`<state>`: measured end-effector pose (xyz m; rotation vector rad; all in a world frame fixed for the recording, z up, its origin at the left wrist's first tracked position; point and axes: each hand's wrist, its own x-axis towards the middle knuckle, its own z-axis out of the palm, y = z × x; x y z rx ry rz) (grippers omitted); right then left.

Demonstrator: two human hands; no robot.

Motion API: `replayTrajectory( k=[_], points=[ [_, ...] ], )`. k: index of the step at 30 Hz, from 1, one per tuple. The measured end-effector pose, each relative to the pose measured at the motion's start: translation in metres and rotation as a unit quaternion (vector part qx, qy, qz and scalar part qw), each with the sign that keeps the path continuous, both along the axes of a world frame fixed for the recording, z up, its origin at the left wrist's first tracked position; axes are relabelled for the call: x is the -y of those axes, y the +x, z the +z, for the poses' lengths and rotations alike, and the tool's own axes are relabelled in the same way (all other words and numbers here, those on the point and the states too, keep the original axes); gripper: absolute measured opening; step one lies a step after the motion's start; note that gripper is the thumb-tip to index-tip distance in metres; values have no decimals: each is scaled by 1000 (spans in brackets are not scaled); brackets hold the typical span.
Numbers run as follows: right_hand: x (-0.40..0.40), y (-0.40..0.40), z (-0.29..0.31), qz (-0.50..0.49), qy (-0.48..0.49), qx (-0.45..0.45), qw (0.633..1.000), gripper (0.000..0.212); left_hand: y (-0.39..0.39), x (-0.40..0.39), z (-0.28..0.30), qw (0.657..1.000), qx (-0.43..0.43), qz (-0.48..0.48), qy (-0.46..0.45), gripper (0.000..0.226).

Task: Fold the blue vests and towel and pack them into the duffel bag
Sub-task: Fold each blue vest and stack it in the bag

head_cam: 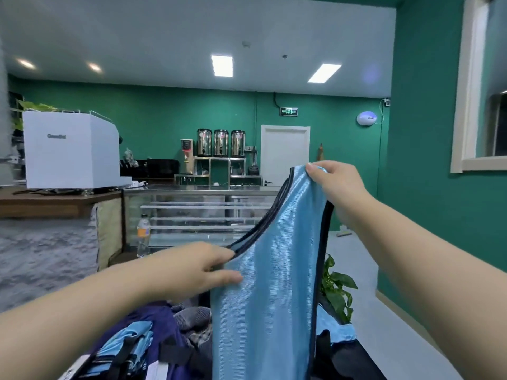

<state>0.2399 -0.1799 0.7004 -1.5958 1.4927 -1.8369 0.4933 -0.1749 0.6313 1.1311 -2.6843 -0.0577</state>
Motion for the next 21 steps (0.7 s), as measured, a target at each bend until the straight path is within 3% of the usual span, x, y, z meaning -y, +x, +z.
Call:
replayTrajectory(
  k=[3,8,10,13,17,21],
  points=[
    [-1,-13,-7,15,-1,12,1000,28,12,13,10,995,-17,-51,-88,66],
    [-15,-26,2,7,-98,23,995,17,14,2,31,975,-96,-104,-171,44],
    [-24,-25,3,27,-63,-1,998,15,11,-3,30,979,-46,-108,-169,33],
    [-33,-23,-1,71,42,-52,995,19,7,-9,21,986,19,-88,-141,46],
    [-52,-28,3,116,25,1,993,20,2,-33,29,990,-103,-78,-57,35],
    [-68,-35,12,119,18,8,993,18,-7,-57,37,962,-225,-141,63,21]
  ],
)
